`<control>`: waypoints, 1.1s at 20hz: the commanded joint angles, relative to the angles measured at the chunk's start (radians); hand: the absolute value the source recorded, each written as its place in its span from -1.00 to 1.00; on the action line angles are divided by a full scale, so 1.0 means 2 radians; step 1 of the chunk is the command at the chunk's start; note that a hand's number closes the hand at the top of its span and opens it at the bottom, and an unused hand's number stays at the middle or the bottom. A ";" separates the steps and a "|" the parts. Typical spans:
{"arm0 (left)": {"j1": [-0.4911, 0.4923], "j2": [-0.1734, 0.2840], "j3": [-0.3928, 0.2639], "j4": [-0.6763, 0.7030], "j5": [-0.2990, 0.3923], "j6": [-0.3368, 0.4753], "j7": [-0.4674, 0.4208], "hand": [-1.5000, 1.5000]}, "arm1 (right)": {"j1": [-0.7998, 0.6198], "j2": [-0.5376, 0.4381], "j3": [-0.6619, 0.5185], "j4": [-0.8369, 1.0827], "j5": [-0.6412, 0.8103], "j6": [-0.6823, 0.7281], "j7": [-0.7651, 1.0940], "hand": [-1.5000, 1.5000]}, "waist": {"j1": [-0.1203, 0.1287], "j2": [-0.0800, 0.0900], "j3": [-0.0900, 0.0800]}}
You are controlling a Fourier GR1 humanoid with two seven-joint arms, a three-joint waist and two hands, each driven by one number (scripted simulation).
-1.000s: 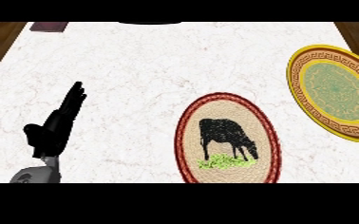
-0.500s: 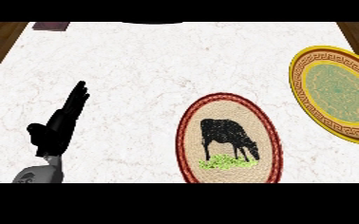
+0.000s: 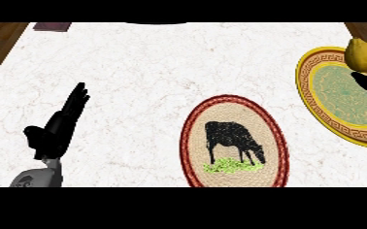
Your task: Pick the lemon from the placemat and place it in the plate
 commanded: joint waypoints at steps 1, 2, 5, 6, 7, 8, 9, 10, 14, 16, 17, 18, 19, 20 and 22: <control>-0.005 -0.001 0.004 -0.001 -0.001 -0.002 0.004 0.00 | -0.044 0.012 -0.002 0.087 0.011 -0.041 -0.002 -1.00 | -0.003 -0.001 0.000; 0.006 -0.006 -0.002 -0.035 0.001 0.004 0.028 0.00 | -0.058 -0.003 -0.018 0.115 -0.003 -0.032 -0.006 -1.00 | -0.001 -0.001 0.000; 0.002 -0.016 -0.001 0.020 -0.013 0.009 -0.023 0.00 | -0.086 0.016 -0.030 0.159 -0.021 -0.060 -0.018 -1.00 | -0.001 0.001 0.000; 0.019 -0.007 0.003 -0.016 -0.009 0.006 0.005 0.00 | -0.059 0.028 -0.018 0.103 -0.025 -0.054 0.003 -1.00 | -0.005 -0.002 0.000; 0.023 -0.020 -0.011 -0.025 -0.020 0.016 0.001 0.00 | -0.064 0.021 -0.034 0.114 -0.039 -0.066 -0.020 -1.00 | -0.005 -0.002 0.000; 0.006 -0.025 -0.009 0.001 -0.024 0.024 -0.007 0.00 | -0.073 0.028 -0.046 0.131 -0.045 -0.093 -0.043 -1.00 | -0.005 -0.001 0.000; 0.009 -0.012 -0.002 -0.017 -0.004 0.002 0.011 0.00 | -0.055 0.022 -0.073 0.116 -0.074 -0.097 -0.065 -1.00 | -0.006 -0.001 0.000; 0.027 -0.028 -0.013 -0.023 -0.022 0.023 0.002 0.00 | -0.048 0.028 -0.072 0.078 -0.080 -0.098 -0.057 -1.00 | -0.009 -0.003 0.000; 0.020 -0.004 0.002 -0.036 -0.001 -0.001 0.024 0.00 | -0.027 0.029 -0.142 0.075 -0.174 -0.095 -0.122 -1.00 | -0.011 -0.004 0.001; 0.029 -0.019 0.000 -0.022 -0.014 0.018 -0.005 0.00 | -0.006 0.032 -0.169 0.059 -0.223 -0.069 -0.146 -1.00 | -0.014 -0.004 0.000; 0.014 -0.011 0.005 -0.019 -0.007 0.009 0.011 0.00 | 0.003 0.013 -0.183 0.050 -0.241 -0.044 -0.140 -1.00 | -0.016 -0.004 0.000; 0.027 -0.018 -0.002 -0.016 -0.018 0.017 -0.001 0.00 | 0.036 0.039 -0.193 0.041 -0.258 -0.048 -0.170 -1.00 | -0.017 -0.004 0.000; 0.032 -0.017 -0.008 -0.055 -0.016 0.018 0.025 0.00 | 0.051 0.026 -0.208 0.030 -0.283 -0.016 -0.176 -1.00 | -0.017 -0.005 0.001; 0.032 -0.019 -0.003 -0.020 -0.019 0.015 -0.005 0.00 | 0.062 0.018 -0.215 0.027 -0.295 -0.004 -0.182 -1.00 | -0.015 -0.004 0.000; 0.028 0.002 0.017 -0.035 -0.002 0.002 0.010 0.00 | 0.105 -0.004 -0.249 0.034 -0.325 0.035 -0.208 -1.00 | -0.016 -0.004 0.000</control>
